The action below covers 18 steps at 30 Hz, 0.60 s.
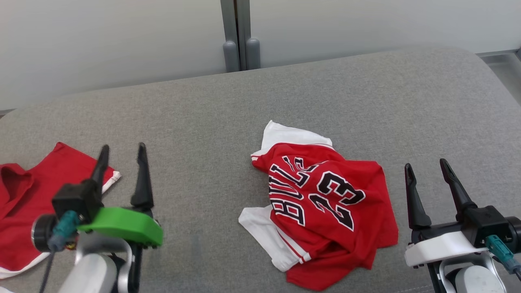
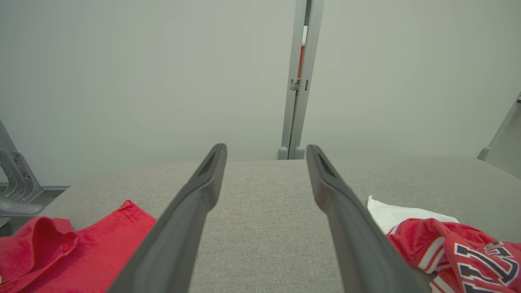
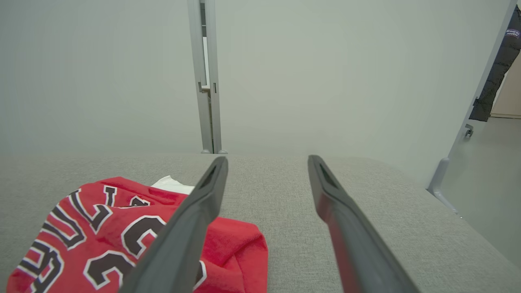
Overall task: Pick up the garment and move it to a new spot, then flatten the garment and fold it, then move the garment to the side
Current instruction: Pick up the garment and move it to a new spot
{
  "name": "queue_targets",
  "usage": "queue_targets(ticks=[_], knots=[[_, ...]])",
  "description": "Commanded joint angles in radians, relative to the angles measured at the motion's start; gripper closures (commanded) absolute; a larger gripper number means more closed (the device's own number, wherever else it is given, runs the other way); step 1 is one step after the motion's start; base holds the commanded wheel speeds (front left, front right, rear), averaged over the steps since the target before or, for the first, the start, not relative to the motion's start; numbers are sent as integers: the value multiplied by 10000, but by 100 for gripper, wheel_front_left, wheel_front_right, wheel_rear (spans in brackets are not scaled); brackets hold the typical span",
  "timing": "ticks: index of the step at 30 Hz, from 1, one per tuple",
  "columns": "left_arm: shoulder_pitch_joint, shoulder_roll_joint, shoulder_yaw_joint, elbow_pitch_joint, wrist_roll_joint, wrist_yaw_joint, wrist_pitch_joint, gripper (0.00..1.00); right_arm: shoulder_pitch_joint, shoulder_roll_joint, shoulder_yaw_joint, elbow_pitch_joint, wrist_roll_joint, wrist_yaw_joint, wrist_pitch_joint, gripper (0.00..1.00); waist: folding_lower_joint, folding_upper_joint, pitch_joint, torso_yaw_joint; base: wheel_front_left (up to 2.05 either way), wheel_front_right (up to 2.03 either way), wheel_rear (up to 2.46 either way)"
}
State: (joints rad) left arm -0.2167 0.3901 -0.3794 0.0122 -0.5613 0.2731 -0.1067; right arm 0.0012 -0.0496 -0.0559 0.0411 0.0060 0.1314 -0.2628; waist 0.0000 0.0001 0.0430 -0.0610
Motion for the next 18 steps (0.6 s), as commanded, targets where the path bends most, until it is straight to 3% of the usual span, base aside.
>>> queue_targets(ticks=[1,3,5,7,11,18], knots=[[379,-120,-123,-65,113,114,-254,0,170,-21,-26,-65,-32,-14,-31,0,0,-1,-92,-117,0,0,0],[870,-576,-262,-137,-24,258,-622,0,211,-21,-110,-151,-62,-14,-31,0,0,-1,-123,-195,0,0,0],[1116,-648,-436,-5,384,415,-1007,0,344,-38,-167,-212,-151,-14,-31,0,0,-1,-130,-214,0,0,0],[1411,-957,-585,126,402,343,-1276,0,468,-121,-145,-245,-286,-14,-31,0,0,-1,-124,-220,0,0,0],[1826,-1259,-524,356,756,-22,-1575,0,683,-211,-193,-326,-368,-14,-31,0,0,-1,-121,-244,0,0,0],[2945,-2135,370,-39,2284,-1131,-1586,0,872,-205,-260,-275,-415,-14,-31,0,0,-1,-247,-289,0,0,0]])
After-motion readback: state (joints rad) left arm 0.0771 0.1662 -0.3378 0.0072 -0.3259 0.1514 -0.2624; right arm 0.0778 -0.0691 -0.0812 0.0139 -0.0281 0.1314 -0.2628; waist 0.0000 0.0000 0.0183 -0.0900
